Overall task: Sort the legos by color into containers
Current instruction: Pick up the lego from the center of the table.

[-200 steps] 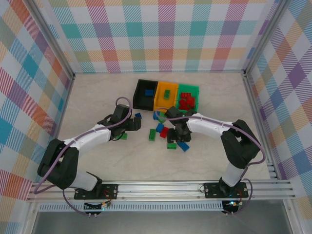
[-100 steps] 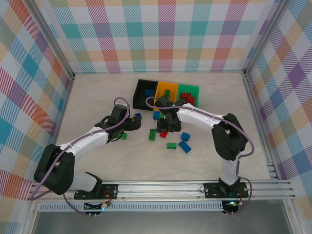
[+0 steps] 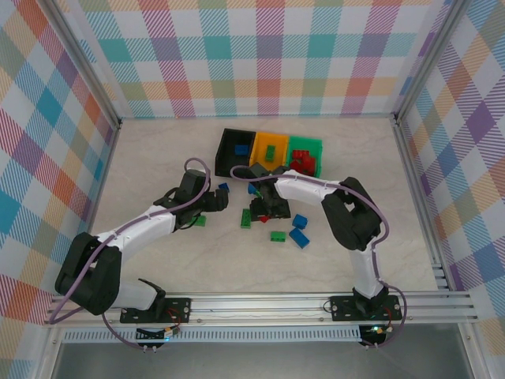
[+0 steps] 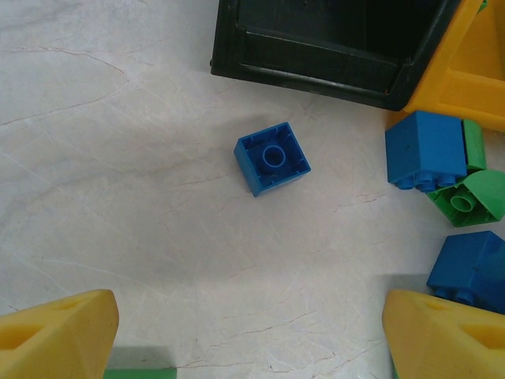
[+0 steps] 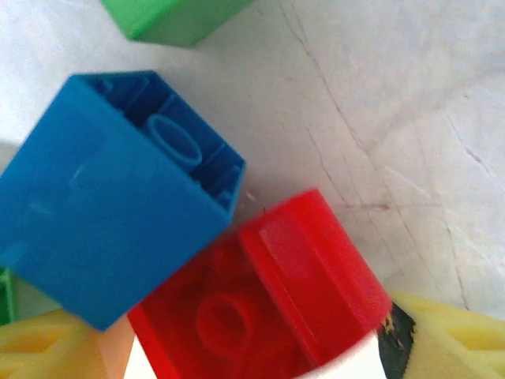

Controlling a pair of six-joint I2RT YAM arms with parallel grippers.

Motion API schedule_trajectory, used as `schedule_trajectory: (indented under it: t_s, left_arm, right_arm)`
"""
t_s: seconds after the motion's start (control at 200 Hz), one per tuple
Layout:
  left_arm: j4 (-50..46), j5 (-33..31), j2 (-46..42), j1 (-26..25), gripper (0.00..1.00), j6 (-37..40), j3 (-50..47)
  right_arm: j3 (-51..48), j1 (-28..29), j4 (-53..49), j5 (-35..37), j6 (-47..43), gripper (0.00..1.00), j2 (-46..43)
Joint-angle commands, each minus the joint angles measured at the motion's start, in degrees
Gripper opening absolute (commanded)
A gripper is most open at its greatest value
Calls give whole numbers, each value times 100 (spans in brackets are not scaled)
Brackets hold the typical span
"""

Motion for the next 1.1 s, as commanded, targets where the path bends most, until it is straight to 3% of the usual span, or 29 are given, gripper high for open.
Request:
schedule_trajectory:
  t_s: [0.0, 0.2, 0.4, 0.69, 0.88, 1.095]
  left_arm:
    - [109, 28, 26, 37, 87, 71, -24]
    - [110, 43, 47, 38, 87, 62, -21]
    - [90, 43, 50, 40, 86, 63, -9]
    - [94, 50, 51, 40, 86, 67, -22]
    - [103, 180, 108, 39, 86, 65, 0]
    - [137, 214, 177, 42, 86, 66, 0]
  right_arm:
    - [186, 42, 33, 31, 67, 78, 224]
    - [133, 33, 149, 95, 27, 72, 244]
    - [-9, 33, 161, 114, -30, 47, 79]
    - [-373, 12, 160, 316, -93, 24, -565]
    - [-102, -311, 104, 290, -348, 22, -934]
    - [596, -1227, 95, 387, -913, 23, -899]
